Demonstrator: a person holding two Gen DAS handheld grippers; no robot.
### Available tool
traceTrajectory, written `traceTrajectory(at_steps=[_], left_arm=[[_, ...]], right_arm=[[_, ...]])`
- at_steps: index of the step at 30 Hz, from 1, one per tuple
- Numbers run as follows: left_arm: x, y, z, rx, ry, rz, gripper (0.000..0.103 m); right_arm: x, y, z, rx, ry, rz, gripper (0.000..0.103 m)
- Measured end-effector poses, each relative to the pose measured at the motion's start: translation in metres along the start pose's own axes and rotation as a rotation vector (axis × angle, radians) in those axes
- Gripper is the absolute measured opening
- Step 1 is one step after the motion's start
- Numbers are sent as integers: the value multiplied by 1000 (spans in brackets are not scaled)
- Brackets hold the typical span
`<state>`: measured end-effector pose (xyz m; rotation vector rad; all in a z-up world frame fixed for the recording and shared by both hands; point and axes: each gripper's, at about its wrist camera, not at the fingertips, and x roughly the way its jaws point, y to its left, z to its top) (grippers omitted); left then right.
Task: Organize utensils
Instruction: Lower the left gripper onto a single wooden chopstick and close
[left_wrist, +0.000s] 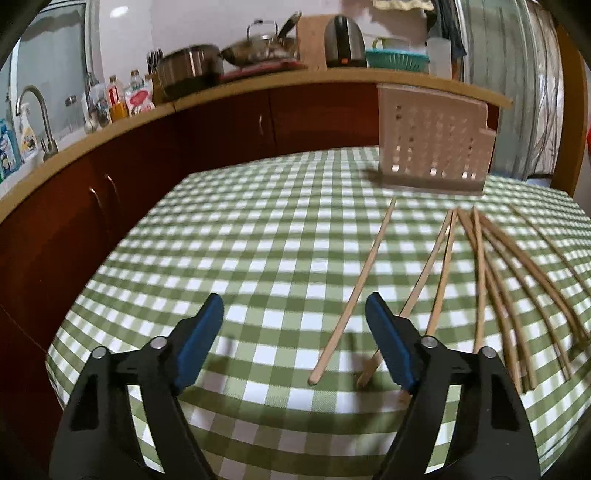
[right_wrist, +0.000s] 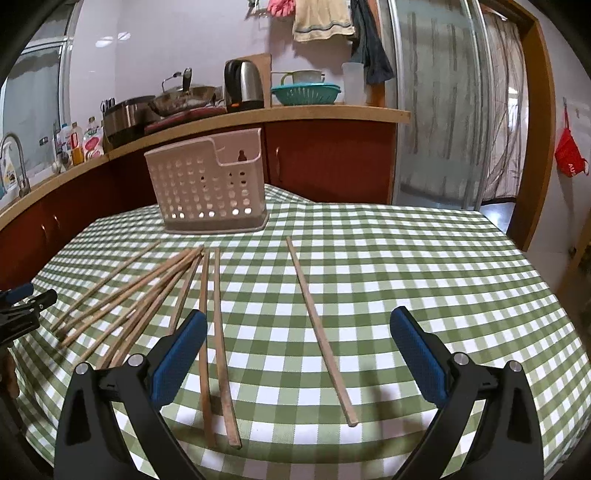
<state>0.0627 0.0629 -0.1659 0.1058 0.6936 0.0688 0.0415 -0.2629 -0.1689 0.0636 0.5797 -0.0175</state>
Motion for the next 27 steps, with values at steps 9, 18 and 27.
traceTrajectory(at_steps=[9, 18, 27], left_arm=[[17, 0, -11, 18, 82, -71, 52], [21, -1, -14, -20, 135, -178, 17], [17, -9, -18, -1, 132, -157, 8]], right_arm=[[6, 1, -4, -3, 27, 14, 96], [8, -4, -4, 10, 34, 20, 96], [7, -17, -15, 20, 57, 23, 90]])
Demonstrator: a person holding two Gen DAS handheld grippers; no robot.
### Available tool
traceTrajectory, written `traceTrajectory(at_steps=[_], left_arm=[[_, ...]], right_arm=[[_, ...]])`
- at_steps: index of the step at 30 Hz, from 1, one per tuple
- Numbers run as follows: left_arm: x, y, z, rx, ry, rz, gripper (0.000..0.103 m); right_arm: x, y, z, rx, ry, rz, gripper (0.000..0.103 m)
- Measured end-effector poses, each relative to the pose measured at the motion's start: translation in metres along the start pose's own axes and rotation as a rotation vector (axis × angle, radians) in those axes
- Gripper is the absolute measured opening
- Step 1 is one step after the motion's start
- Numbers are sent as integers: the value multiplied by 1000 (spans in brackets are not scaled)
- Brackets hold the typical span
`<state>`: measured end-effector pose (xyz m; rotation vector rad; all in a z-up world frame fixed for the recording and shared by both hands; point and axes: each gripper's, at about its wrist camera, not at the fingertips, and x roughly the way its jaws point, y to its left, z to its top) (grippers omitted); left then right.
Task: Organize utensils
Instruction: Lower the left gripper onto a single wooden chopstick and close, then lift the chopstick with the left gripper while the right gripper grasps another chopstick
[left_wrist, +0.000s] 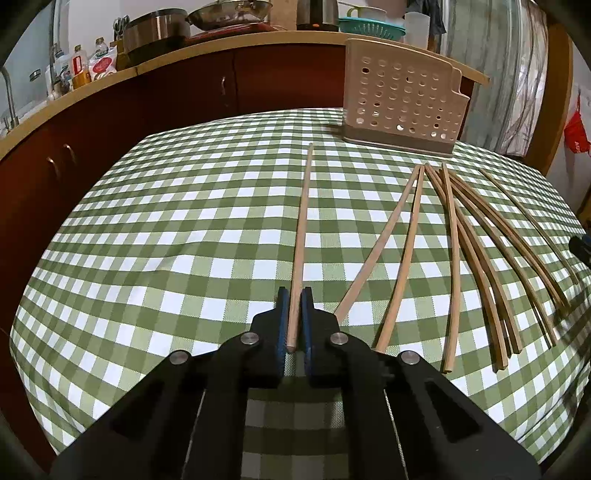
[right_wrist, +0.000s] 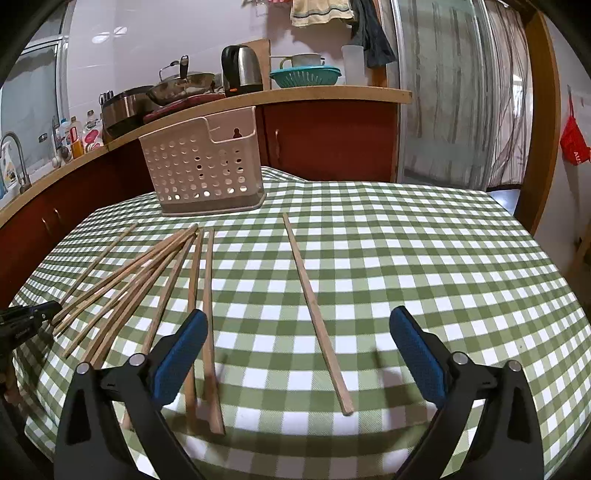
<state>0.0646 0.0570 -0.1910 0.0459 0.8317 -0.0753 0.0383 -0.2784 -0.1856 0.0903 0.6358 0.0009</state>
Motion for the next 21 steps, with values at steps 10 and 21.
traceTrajectory(at_steps=[10, 21], left_arm=[[-1, -1, -1, 3, -5, 2, 7], [-1, -1, -1, 3, -6, 0, 7]], right_arm=[[-2, -21, -22, 29, 47, 34, 46], [-2, -21, -32, 35, 34, 61, 29]])
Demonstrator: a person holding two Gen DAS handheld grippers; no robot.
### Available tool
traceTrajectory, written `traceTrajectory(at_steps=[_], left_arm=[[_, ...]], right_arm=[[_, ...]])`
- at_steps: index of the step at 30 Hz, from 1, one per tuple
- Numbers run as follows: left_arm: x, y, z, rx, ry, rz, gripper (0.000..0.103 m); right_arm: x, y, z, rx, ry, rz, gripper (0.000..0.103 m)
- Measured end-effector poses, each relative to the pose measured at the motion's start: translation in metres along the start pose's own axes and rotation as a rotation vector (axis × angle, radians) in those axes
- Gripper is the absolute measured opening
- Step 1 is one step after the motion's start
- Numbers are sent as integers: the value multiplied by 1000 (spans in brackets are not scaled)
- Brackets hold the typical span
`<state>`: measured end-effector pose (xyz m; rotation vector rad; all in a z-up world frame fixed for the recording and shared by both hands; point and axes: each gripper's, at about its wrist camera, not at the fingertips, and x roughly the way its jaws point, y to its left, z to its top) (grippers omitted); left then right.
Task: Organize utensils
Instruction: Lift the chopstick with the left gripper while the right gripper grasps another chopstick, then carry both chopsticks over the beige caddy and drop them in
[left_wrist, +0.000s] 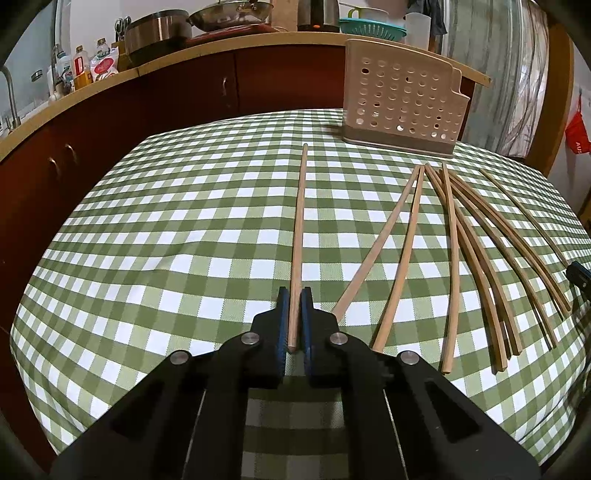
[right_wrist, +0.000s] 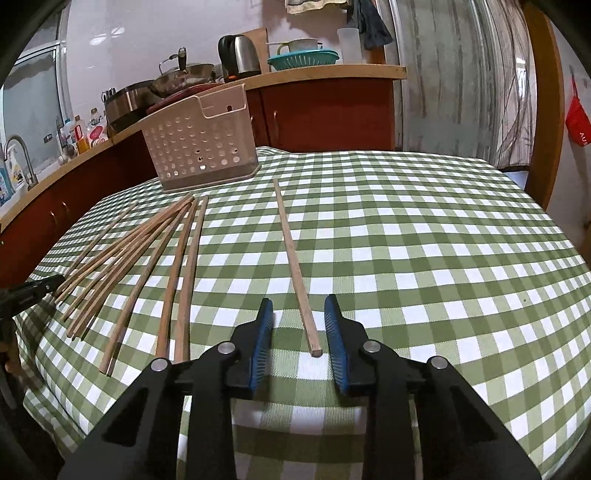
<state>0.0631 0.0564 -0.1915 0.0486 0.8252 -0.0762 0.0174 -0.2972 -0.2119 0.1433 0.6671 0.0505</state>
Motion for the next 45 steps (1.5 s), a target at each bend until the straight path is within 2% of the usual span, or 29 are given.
traceTrajectory(at_steps=[4, 8, 18, 37, 45], left_arm=[[0, 0, 0, -1, 0, -1, 7], [-1, 0, 0, -4, -2, -3, 7], [-15, 0, 3, -13, -58, 5, 7], [-80, -1, 26, -31, -282, 16, 6], [-115, 1, 43, -45, -364, -9, 6]], right_arm=[[-3, 2, -2, -4, -10, 25, 15], [-3, 5, -2, -11, -11, 26, 8], [-22, 20, 10, -74, -96, 4, 7], [-69, 44, 47, -100, -261, 33, 6], [-92, 49, 72, -104, -322, 43, 6]])
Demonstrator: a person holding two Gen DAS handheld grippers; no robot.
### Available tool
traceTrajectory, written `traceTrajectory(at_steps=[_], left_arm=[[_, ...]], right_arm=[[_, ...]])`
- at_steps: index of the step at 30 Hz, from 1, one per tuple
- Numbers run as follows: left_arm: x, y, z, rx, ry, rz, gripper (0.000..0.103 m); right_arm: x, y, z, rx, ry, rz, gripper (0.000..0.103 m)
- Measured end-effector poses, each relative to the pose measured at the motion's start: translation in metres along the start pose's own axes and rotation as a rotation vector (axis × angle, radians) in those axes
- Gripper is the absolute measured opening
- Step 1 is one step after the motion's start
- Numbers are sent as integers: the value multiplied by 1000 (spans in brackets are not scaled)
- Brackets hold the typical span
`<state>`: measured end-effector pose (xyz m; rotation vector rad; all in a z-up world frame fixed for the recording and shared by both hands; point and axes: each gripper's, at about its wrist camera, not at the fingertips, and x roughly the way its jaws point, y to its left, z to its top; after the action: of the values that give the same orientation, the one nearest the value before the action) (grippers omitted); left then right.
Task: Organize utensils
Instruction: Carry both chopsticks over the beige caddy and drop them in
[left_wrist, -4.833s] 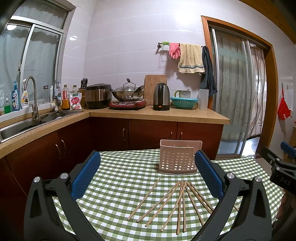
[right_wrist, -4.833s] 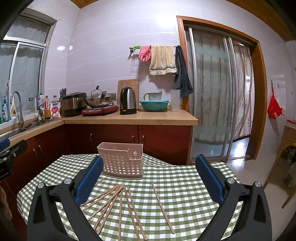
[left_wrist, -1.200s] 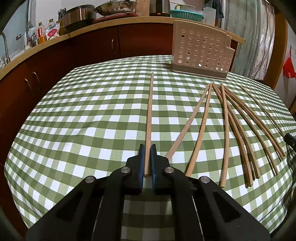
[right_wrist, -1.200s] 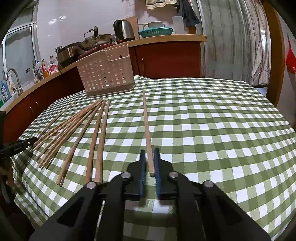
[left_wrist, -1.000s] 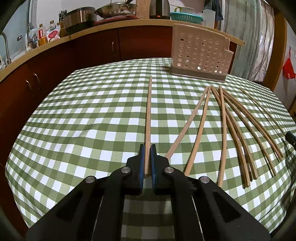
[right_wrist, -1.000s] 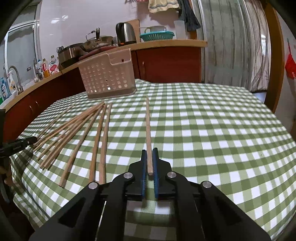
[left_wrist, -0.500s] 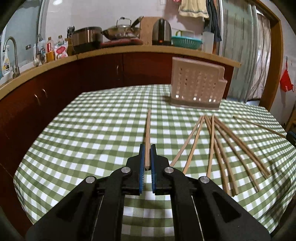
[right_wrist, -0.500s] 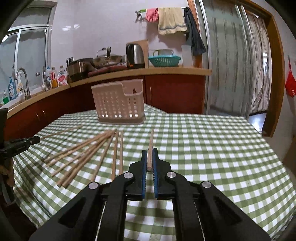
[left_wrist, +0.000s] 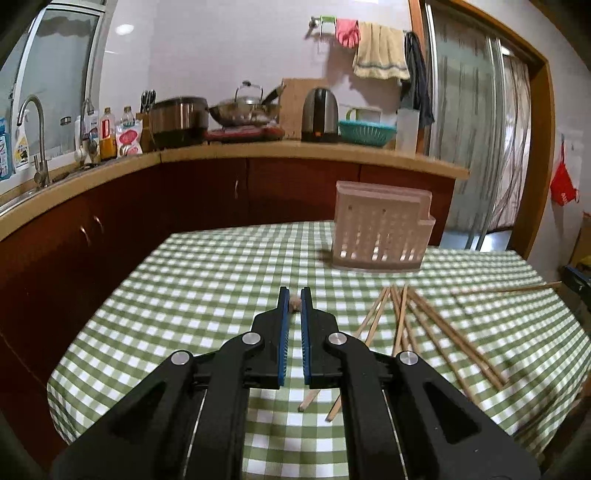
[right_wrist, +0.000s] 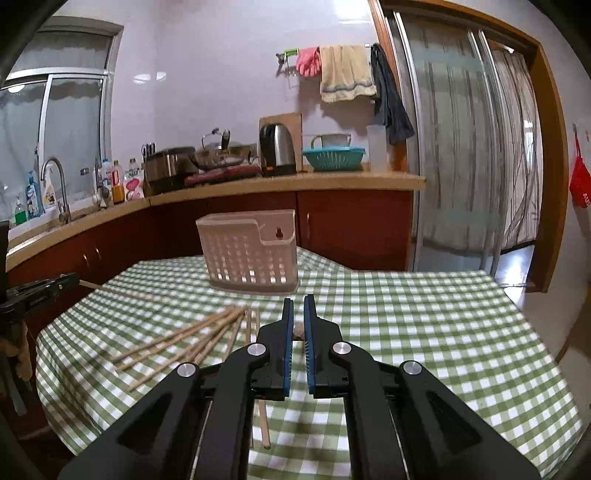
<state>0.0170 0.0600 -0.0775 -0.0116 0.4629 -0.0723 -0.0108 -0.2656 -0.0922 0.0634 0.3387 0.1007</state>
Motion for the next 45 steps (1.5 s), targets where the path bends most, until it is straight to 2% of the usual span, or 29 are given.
traceTrajectory(at_steps=[6, 14, 24, 32, 40, 45], left_arm=[[-10, 4, 28, -6, -17, -44, 6], [6, 0, 53, 32, -4, -71, 6], [28, -5, 71, 35, -31, -70, 7], [38, -9, 86, 38, -50, -100, 7], [31, -19, 145, 75, -170, -167, 6], [35, -32, 185, 103, -227, -194, 6]], right_arm=[[1, -1, 31, 5, 1, 26, 6], [29, -2, 61, -5, -6, 51, 6], [63, 2, 74, -14, -47, 52, 7], [69, 2, 92, -4, -68, 69, 6], [65, 11, 148, -26, -192, 145, 6], [79, 20, 180, -57, -265, 170, 6]])
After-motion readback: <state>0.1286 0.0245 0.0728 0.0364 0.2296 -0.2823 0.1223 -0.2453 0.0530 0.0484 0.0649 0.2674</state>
